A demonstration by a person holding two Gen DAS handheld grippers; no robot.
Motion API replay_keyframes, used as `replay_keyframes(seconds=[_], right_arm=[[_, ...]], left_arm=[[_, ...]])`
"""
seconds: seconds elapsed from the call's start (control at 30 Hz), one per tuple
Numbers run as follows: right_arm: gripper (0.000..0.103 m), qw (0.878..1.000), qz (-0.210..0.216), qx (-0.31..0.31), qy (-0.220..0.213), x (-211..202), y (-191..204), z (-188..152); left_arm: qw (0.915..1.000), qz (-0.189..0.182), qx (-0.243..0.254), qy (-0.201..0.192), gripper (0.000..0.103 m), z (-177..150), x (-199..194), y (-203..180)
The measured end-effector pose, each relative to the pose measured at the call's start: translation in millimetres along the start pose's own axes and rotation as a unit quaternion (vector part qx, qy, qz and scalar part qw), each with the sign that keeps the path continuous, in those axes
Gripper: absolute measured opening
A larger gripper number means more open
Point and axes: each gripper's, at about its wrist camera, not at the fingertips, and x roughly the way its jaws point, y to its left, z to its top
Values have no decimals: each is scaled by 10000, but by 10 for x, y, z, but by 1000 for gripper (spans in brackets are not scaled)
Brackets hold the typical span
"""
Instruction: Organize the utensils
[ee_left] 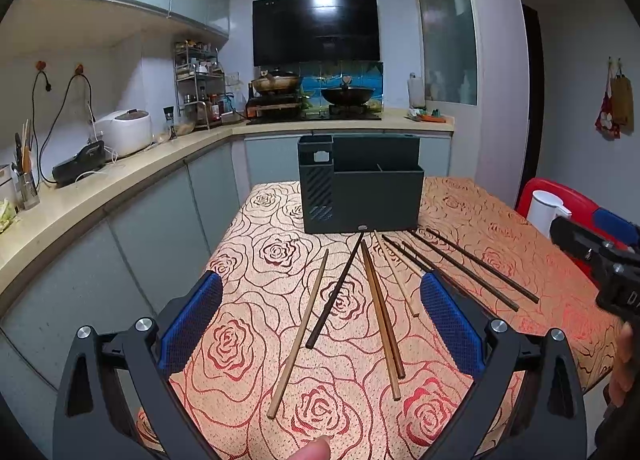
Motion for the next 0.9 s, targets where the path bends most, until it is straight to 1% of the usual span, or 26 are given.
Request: replay_keyframes(seconds=[0.1, 0.27, 0.4, 0.57, 0.63, 0.7, 0.73, 0.8, 0.83, 0.9], right_arm=[[96, 10000, -68, -63, 13, 22, -27, 20], [96, 9996, -209, -108, 146, 98, -193, -2], [96, 9991, -323, -107, 252, 157, -361, -48], [96, 9985, -352, -27, 421, 245, -540, -125], [96, 9983, -364, -48, 449, 273, -574, -153], [96, 9982, -380, -88, 465, 301, -590, -181], [96, 9980, -388, -113, 478, 319, -592, -195], [96, 9978, -401, -151, 514, 354, -598, -218], [96, 9976, -397, -156, 550, 381, -608, -238], [96, 9972, -379, -120, 633, 440, -623, -272]], left_arm=[[9999, -69, -28, 138, 96, -34, 59, 59], [9990, -144, -118, 414, 96, -96, 194, 237], [9971, -403, -140, 632, 96, -185, 319, 335], [9918, -680, -4, 1086, 95, -403, 566, 314], [9890, -804, 20, 1242, 90, -491, 648, 318], [9863, -902, 69, 1376, 82, -565, 704, 322], [9852, -932, 92, 1438, 80, -605, 733, 334], [9833, -944, 121, 1554, 70, -658, 783, 354], [9823, -935, 117, 1619, 68, -690, 821, 373], [9800, -949, 53, 1747, 55, -733, 884, 401]])
